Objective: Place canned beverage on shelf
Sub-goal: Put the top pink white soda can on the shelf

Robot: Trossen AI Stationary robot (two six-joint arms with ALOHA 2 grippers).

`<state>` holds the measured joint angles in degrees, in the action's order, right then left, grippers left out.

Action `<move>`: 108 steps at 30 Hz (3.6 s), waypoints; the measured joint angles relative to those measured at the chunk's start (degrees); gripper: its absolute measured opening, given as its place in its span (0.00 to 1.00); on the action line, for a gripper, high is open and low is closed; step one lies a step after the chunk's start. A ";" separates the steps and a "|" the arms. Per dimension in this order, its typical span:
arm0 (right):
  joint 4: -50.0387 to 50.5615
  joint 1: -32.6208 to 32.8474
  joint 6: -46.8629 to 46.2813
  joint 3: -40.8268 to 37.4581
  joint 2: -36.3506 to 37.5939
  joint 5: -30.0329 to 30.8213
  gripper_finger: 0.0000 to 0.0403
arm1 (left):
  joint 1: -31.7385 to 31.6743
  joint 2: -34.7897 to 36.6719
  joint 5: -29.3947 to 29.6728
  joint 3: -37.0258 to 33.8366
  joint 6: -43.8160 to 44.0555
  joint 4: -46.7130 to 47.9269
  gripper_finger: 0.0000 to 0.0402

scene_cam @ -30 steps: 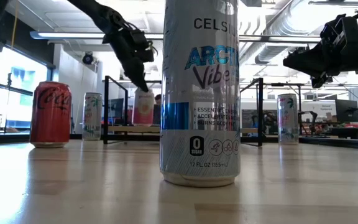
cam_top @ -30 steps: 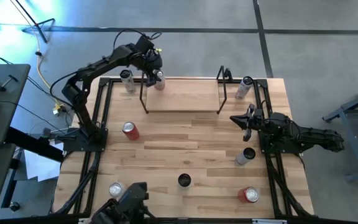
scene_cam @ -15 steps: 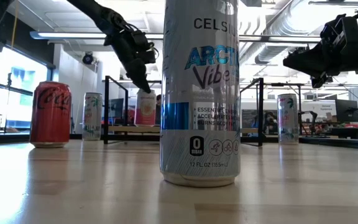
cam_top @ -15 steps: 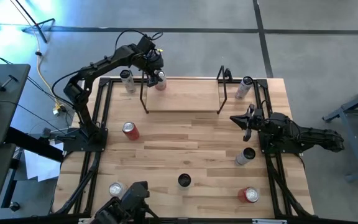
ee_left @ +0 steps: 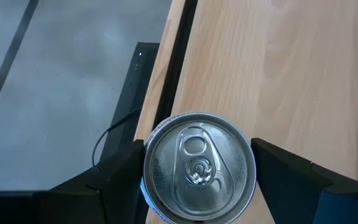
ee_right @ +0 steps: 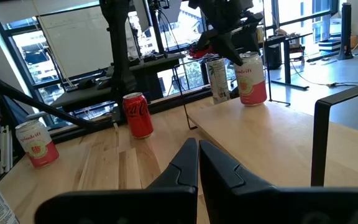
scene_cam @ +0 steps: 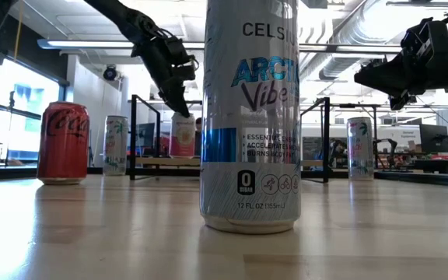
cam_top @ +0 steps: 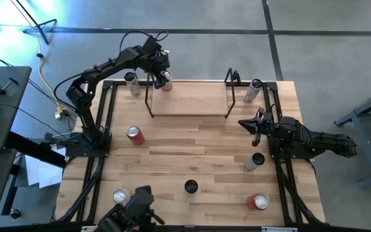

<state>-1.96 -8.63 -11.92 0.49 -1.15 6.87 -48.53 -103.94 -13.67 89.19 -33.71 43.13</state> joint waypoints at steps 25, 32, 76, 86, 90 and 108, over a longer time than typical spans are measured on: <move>0.00 0.00 0.00 0.01 0.00 0.02 0.00 | 1.01 -0.02 5.05 -0.09 0.66 1.09 0.75; 0.00 0.00 0.00 0.00 0.00 0.01 0.00 | 1.66 0.58 5.65 -0.24 0.62 1.04 0.75; 0.00 -0.01 0.00 0.02 0.00 0.01 0.00 | 14.87 3.04 12.93 -0.39 16.39 -5.69 0.10; 0.00 -0.01 0.00 0.02 0.00 0.02 0.00 | 13.03 -0.34 22.12 -0.37 22.20 -7.93 0.01; 0.00 -0.01 0.00 0.00 -0.02 0.02 0.00 | 12.07 -0.35 22.19 -0.37 22.67 -8.39 0.01; 0.00 -0.01 -0.01 0.00 -0.02 0.00 0.00 | 14.13 -0.61 23.31 -5.66 23.77 -10.43 0.00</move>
<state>-1.96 -8.64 -11.93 0.49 -1.17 6.87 -34.40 -104.55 9.64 83.52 -9.94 32.70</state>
